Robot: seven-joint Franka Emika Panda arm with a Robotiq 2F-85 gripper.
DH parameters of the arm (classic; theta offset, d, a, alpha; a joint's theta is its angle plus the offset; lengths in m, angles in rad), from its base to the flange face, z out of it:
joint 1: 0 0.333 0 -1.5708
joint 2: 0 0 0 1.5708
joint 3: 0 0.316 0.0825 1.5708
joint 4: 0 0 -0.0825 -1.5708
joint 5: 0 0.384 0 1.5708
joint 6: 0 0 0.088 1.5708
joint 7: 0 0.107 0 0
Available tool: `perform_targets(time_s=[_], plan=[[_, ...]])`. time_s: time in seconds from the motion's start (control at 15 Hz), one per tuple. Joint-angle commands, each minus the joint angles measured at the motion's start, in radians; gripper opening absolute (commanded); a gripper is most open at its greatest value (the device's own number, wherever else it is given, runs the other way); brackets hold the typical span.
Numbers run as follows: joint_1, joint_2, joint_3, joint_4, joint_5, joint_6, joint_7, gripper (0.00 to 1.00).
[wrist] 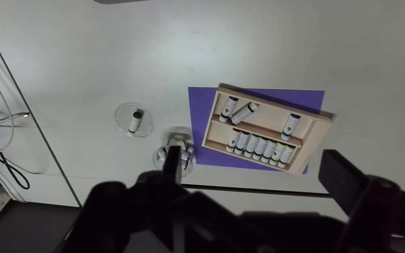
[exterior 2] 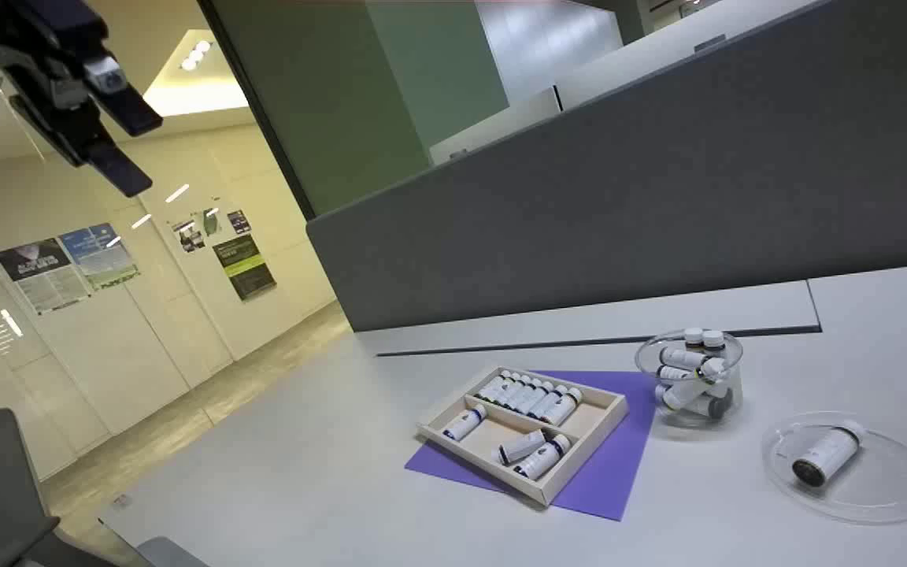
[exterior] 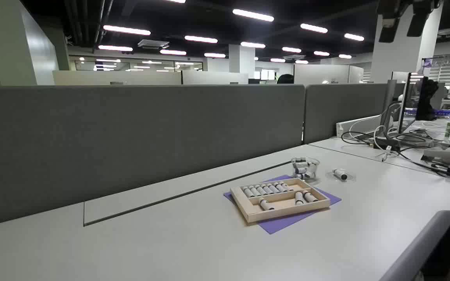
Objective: Put on of the things on the lower compartment of the tray on the clear lid
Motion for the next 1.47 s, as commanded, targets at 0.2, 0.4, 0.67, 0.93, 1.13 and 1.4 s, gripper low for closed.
perform_targets(time_s=[0.2, 0.4, 0.67, 0.93, 1.13, 1.4], plan=[[0.013, 0.003, -0.009, 0.003, -0.009, -0.003, 0.009, 1.0], [0.013, 0.003, -0.009, 0.003, -0.009, -0.003, 0.009, 1.0], [0.013, 0.003, -0.009, 0.003, -0.009, -0.003, 0.009, 1.0], [0.027, 0.089, -0.01, -0.061, -0.001, 0.07, -0.009, 1.0], [0.012, 0.136, -0.017, -0.214, -0.035, 0.13, -0.018, 1.0], [-0.02, 0.458, -0.009, -0.16, -0.052, 0.331, 0.026, 1.0]])
